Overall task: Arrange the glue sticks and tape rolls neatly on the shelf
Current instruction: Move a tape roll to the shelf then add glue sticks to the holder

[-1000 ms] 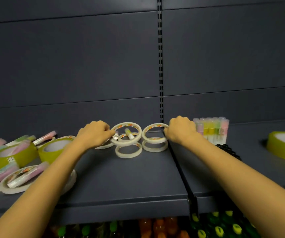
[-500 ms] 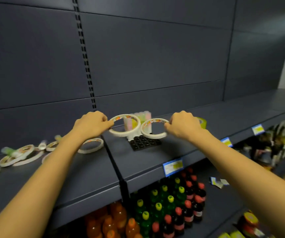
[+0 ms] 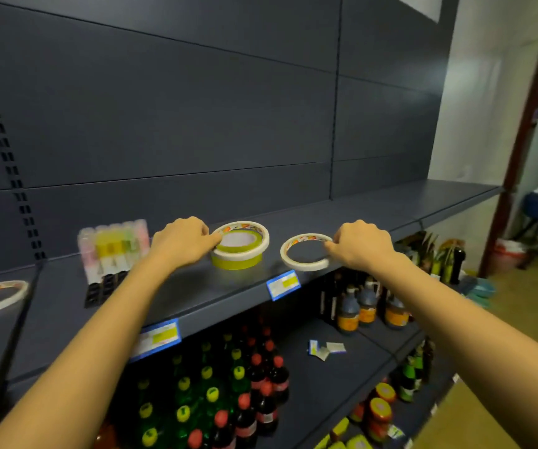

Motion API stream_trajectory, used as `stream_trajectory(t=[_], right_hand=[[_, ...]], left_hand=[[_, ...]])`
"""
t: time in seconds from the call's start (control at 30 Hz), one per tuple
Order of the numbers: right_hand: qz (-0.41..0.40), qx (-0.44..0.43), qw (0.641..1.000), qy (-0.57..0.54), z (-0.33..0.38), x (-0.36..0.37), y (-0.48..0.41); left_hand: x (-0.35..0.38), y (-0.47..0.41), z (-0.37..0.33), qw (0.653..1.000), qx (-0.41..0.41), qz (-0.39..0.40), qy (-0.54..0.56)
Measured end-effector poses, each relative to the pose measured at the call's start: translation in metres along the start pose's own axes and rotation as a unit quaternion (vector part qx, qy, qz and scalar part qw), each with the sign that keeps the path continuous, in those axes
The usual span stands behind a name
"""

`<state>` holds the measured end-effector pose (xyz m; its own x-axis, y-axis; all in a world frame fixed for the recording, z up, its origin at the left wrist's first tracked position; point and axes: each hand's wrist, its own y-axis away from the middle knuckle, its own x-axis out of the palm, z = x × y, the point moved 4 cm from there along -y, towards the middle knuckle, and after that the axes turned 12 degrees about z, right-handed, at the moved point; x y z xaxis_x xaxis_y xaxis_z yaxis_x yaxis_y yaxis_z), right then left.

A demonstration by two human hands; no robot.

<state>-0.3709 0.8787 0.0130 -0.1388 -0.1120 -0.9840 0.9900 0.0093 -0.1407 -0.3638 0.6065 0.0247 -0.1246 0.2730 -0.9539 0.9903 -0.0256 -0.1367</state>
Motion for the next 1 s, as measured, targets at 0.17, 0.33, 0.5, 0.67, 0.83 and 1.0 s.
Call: stream_trajectory(t=[0.17, 0.33, 0.5, 0.67, 0.83, 1.0], right_hand=[[0.003, 0.020, 1.000, 0.009, -0.072, -0.003, -0.021], [-0.008, 0.038, 0.999, 0.008, -0.124, -0.001, -0.047], [-0.018, 0.048, 0.999, 0.008, -0.161, -0.002, -0.087], [-0.007, 0.035, 0.999, 0.012, -0.177, -0.001, -0.141], [-0.004, 0.008, 1.000, 0.019, -0.183, 0.002, -0.199], [0.031, -0.025, 0.999, 0.006, -0.183, 0.023, -0.242]], left_hand=[[0.034, -0.029, -0.058, 1.000, -0.005, 0.016, -0.002], [0.058, -0.074, -0.103, 0.999, -0.001, 0.027, -0.016], [0.077, -0.127, -0.131, 0.999, -0.005, 0.049, -0.016], [0.092, -0.175, -0.145, 0.996, -0.022, 0.076, -0.038], [0.110, -0.209, -0.150, 0.993, -0.044, 0.087, -0.068], [0.126, -0.223, -0.151, 0.986, -0.084, 0.121, -0.080]])
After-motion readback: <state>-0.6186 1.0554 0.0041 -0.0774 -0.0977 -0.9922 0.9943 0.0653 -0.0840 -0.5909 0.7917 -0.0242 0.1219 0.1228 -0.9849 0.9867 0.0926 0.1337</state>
